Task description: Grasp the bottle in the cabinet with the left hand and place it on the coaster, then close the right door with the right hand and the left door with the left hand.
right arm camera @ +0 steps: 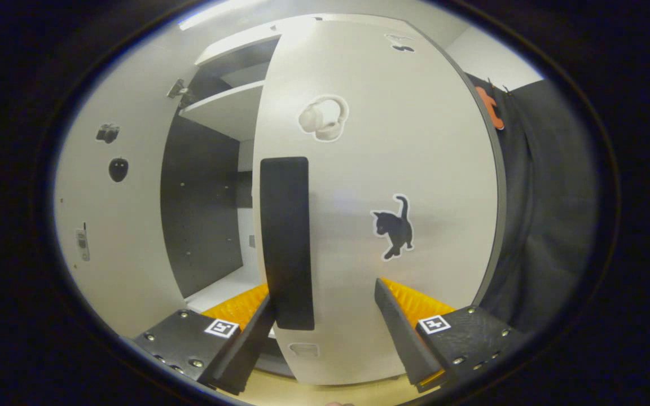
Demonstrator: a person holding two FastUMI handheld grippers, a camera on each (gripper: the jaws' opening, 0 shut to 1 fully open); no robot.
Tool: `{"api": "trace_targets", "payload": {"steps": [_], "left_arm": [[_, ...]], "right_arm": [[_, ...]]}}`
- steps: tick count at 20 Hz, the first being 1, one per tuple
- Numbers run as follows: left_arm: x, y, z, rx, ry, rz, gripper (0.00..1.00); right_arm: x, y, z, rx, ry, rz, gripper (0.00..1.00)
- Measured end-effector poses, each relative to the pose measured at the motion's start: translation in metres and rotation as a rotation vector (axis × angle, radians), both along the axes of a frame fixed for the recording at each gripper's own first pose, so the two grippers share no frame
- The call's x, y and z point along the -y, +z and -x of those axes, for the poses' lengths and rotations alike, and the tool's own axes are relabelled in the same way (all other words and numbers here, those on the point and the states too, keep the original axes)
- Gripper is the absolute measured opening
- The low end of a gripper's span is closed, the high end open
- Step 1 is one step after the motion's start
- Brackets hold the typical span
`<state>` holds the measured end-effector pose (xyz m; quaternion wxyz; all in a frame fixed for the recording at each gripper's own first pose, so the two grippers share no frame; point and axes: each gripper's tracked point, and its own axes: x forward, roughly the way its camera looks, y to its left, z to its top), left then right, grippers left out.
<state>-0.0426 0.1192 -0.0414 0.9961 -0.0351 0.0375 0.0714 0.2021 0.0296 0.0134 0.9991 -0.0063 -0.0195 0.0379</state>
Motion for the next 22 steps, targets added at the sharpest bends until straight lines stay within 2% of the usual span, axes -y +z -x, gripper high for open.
{"api": "trace_targets", "payload": {"steps": [1,6,7,8,9,12,13,14,16,17,18,19,20,21,22], "left_arm": [[-0.005,0.002,-0.003,-0.001,-0.002,0.001,0.86],[-0.026,0.018,-0.021,0.003,-0.034,0.031,0.9],[-0.03,0.021,-0.024,0.008,-0.034,0.036,0.87],[-0.033,0.027,-0.028,0.012,-0.044,0.032,0.92],[-0.035,0.032,-0.031,0.014,-0.054,0.023,0.92],[-0.042,0.046,-0.039,0.034,-0.075,-0.012,0.92],[-0.045,0.053,-0.043,0.046,-0.079,-0.019,0.87],[-0.045,0.056,-0.044,0.054,-0.089,-0.022,0.87],[-0.045,0.057,-0.049,0.05,-0.11,-0.022,0.96],[-0.046,0.056,-0.052,0.043,-0.119,-0.022,0.87],[-0.047,0.055,-0.055,0.041,-0.123,-0.021,0.87],[-0.048,0.055,-0.057,0.039,-0.127,-0.019,0.92],[-0.049,0.056,-0.06,0.047,-0.131,-0.014,0.87],[-0.046,0.056,-0.063,0.05,-0.148,-0.003,0.92],[-0.043,0.056,-0.065,0.051,-0.164,0.007,0.91]], "right_arm": [[-0.001,-0.001,-0.002,0.004,-0.014,-0.001,1.0],[-0.001,0.0,-0.009,0.013,-0.061,-0.004,1.0],[-0.001,-0.001,-0.009,0.014,-0.068,-0.001,0.96],[-0.001,-0.001,-0.01,0.014,-0.074,0.002,1.0],[-0.001,-0.001,-0.009,0.011,-0.077,0.003,1.0],[-0.003,-0.004,-0.007,-0.01,-0.066,-0.003,1.0],[-0.005,-0.007,-0.005,-0.019,-0.061,-0.004,1.0],[-0.006,-0.008,-0.002,-0.02,-0.061,-0.001,0.96],[-0.005,-0.008,0.006,-0.012,-0.063,0.012,1.0],[-0.006,-0.009,0.009,-0.015,-0.061,0.013,1.0],[-0.006,-0.009,0.013,-0.019,-0.058,0.018,0.96],[-0.007,-0.009,0.018,-0.022,-0.053,0.026,1.0],[-0.007,-0.01,0.024,-0.024,-0.048,0.033,0.96],[-0.008,-0.01,0.03,-0.024,-0.043,0.036,0.96],[-0.007,-0.012,0.036,-0.026,-0.037,0.035,0.96]]}}
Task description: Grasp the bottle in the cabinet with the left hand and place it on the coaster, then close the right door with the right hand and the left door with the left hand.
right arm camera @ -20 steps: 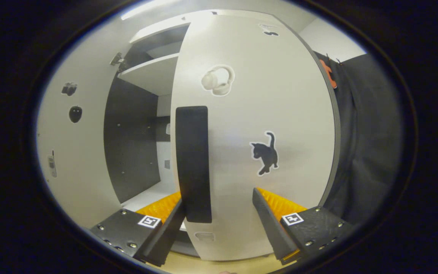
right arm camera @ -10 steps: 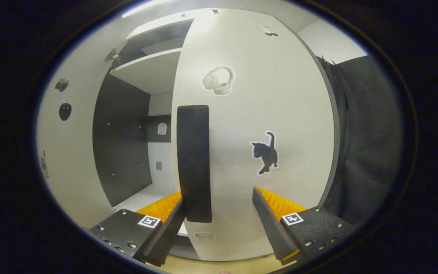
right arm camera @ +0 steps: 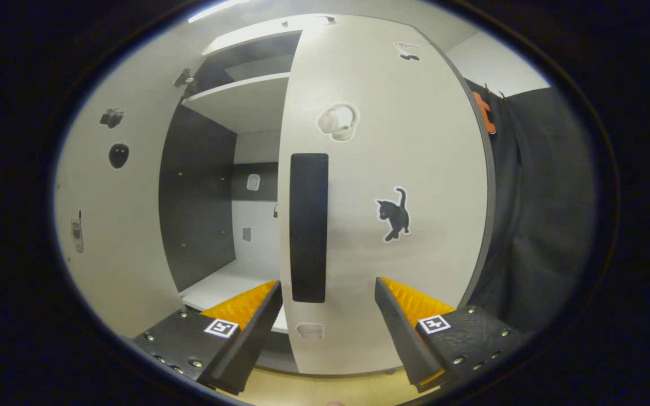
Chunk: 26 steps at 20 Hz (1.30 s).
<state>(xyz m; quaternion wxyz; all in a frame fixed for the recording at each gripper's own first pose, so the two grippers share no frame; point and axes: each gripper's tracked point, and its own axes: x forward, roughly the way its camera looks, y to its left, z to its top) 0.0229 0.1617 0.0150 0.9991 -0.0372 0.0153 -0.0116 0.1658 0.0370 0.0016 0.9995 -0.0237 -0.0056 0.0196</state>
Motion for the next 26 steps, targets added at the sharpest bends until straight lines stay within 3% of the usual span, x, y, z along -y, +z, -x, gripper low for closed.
{"api": "trace_targets", "payload": {"steps": [3,4,5,8,11,12,18,21,22,23,26], "left_arm": [[0.006,0.002,-0.005,0.01,-0.032,-0.005,0.86],[0.005,0.004,-0.007,0.017,-0.04,-0.02,0.91],[0.008,0.005,-0.008,0.02,-0.052,-0.031,0.91],[0.014,0.004,-0.007,0.023,-0.06,-0.048,0.91],[0.026,0.003,-0.008,0.023,-0.081,-0.036,0.91],[0.034,0.003,-0.01,0.02,-0.094,-0.029,0.91],[0.072,0.003,-0.015,0.041,-0.139,-0.08,0.91],[0.094,-0.001,-0.02,0.023,-0.172,-0.042,0.91],[0.099,-0.002,-0.022,0.023,-0.175,-0.032,0.87],[0.102,-0.003,-0.025,0.026,-0.17,-0.029,0.91],[0.114,-0.007,-0.035,0.019,-0.171,-0.041,0.91]], "right_arm": [[0.002,-0.008,0.022,-0.017,0.015,-0.01,1.0],[0.004,-0.012,0.029,-0.023,0.018,-0.008,1.0],[0.006,-0.016,0.037,-0.029,0.021,-0.005,0.96],[0.008,-0.022,0.055,-0.029,0.036,-0.004,1.0],[0.019,-0.032,0.063,-0.051,0.028,0.029,0.96],[0.021,-0.033,0.066,-0.052,0.028,0.029,1.0],[0.051,-0.042,0.085,-0.065,0.004,0.027,1.0],[0.066,-0.048,0.091,-0.079,-0.01,0.018,1.0],[0.071,-0.049,0.083,-0.084,-0.015,0.017,1.0],[0.076,-0.048,0.085,-0.084,-0.02,0.015,1.0],[0.09,-0.053,0.1,-0.09,-0.034,0.011,1.0]]}}
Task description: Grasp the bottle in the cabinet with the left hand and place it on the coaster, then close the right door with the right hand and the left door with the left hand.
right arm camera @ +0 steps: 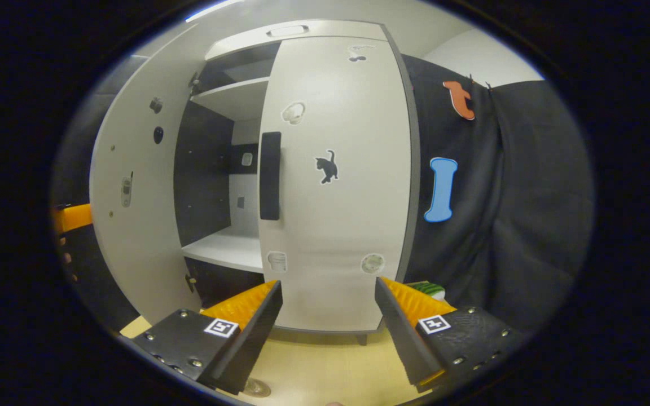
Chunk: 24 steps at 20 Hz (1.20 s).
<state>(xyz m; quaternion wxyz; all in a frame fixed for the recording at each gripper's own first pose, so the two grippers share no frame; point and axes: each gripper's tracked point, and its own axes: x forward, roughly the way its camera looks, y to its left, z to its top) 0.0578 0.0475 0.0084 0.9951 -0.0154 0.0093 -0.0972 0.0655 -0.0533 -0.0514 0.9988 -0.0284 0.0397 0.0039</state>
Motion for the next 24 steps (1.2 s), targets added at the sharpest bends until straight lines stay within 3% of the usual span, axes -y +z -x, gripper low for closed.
{"api": "trace_targets", "payload": {"steps": [1,2,9,10,12,18,24], "left_arm": [[0.006,0.0,-0.003,-0.002,-0.01,0.007,0.96],[0.011,0.0,-0.005,-0.004,-0.02,0.013,0.91],[0.056,-0.012,-0.035,-0.029,-0.044,0.021,0.92],[0.061,-0.01,-0.042,-0.017,-0.036,0.013,0.86],[0.075,-0.01,-0.056,-0.005,-0.038,-0.003,0.96],[0.101,-0.011,-0.095,-0.008,-0.021,0.019,0.96],[0.11,-0.011,-0.109,-0.03,-0.01,0.028,0.96]], "right_arm": [[0.004,-0.001,0.001,-0.003,-0.005,-0.002,1.0],[0.008,-0.001,0.002,-0.003,-0.01,-0.007,1.0],[0.037,-0.001,0.002,-0.008,-0.042,-0.007,1.0],[0.042,-0.001,0.003,-0.01,-0.048,-0.007,1.0],[0.053,0.0,0.003,-0.01,-0.06,-0.018,1.0],[0.076,0.004,0.002,-0.008,-0.08,-0.031,1.0],[0.073,0.009,0.0,0.004,-0.057,-0.048,1.0]]}}
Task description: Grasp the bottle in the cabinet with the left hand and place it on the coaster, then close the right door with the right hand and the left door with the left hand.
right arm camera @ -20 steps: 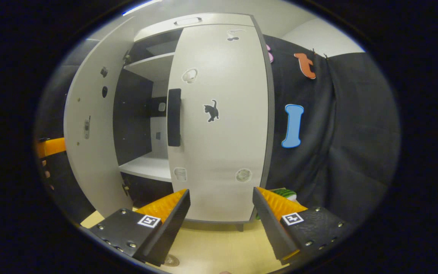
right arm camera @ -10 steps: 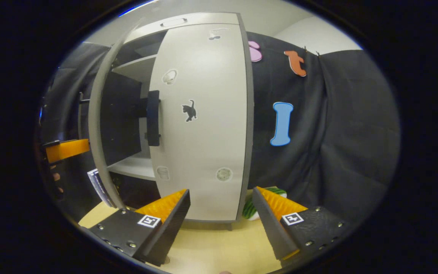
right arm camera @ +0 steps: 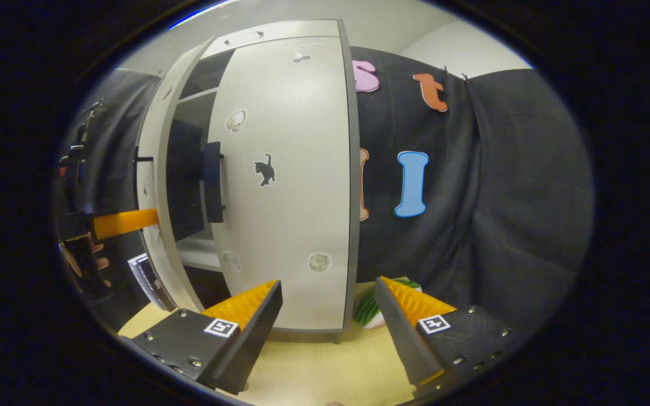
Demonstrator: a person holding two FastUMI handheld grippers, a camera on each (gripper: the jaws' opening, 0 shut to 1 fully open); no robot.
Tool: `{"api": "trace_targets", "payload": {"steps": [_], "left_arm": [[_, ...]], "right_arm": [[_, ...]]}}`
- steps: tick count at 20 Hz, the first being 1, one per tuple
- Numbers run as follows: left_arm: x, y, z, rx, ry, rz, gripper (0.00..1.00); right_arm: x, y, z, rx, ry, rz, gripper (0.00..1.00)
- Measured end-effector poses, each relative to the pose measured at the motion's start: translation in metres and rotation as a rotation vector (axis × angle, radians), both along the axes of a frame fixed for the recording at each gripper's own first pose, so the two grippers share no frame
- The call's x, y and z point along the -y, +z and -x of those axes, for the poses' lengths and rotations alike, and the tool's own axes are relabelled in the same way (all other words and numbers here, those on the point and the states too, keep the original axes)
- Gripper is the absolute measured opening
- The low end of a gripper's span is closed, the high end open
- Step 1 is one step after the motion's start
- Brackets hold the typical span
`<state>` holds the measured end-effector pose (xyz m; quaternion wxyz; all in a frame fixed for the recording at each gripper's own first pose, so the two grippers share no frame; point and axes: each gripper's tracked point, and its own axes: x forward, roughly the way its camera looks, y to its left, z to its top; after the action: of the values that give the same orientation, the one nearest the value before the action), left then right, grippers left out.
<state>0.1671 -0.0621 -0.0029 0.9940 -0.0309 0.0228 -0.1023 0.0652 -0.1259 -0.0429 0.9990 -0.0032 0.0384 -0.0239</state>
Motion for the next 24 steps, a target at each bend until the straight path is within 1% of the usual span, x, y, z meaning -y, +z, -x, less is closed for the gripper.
{"api": "trace_targets", "payload": {"steps": [6,12,19,24], "left_arm": [[0.008,0.002,-0.016,0.008,0.023,-0.03,0.96],[0.015,0.006,-0.021,0.015,0.042,-0.042,0.96],[0.016,0.005,-0.022,0.034,0.115,-0.085,0.97],[0.018,0.004,-0.022,0.044,0.132,-0.117,0.97]], "right_arm": [[-0.002,0.005,0.002,0.008,0.019,-0.019,1.0],[-0.002,0.004,0.005,0.009,0.03,-0.026,1.0],[-0.009,0.0,0.012,-0.003,0.051,-0.025,1.0],[-0.015,0.002,0.017,-0.001,0.061,-0.03,1.0]]}}
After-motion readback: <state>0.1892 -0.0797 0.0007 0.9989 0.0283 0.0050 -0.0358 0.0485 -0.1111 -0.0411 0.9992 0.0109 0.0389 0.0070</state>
